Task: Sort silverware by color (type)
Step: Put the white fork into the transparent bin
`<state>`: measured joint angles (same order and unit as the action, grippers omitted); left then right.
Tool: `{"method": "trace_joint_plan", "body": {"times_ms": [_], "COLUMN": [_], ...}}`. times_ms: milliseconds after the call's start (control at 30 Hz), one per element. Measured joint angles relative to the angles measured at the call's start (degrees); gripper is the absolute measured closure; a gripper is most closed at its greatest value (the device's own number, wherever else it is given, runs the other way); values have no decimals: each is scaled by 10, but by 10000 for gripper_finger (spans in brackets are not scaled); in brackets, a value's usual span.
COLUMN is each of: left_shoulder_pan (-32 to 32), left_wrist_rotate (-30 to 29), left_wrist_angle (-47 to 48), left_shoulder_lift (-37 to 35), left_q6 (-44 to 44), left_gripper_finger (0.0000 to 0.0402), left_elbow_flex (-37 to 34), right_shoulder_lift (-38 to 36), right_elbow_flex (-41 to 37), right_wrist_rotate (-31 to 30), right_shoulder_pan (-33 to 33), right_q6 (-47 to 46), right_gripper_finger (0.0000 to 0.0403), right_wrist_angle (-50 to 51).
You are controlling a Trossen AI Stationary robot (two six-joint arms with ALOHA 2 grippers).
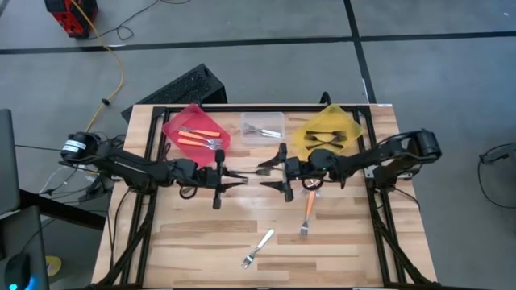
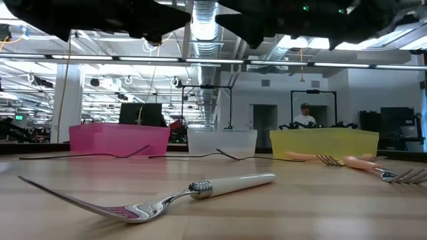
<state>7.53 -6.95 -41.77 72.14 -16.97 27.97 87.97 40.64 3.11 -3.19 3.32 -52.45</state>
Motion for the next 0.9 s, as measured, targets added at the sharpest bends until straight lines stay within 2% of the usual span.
{"method": "trace_joint_plan", "body": {"times_ms": [433,700,900], "left_shoulder_pan": [-12,-12,-13], "left_wrist_rotate": [-8,-6,-4], "left_wrist_angle": [-58,-95,-81], "left_shoulder_lift": [59,59,59], "left_q6": [3,-4,-8], "left_gripper_finger": [361,361,361], "left_elbow_flex": [0,2,16], "right_shoulder_lift": [25,25,25], "right_elbow_flex": [51,53,53], "right_wrist_rotate": [0,0,-1], "right_shoulder_pan": [-17,-17,-15], "right_q6": [17,19,19], "right_gripper_finger": [106,106,106], "right_wrist_angle": [57,60,57]}}
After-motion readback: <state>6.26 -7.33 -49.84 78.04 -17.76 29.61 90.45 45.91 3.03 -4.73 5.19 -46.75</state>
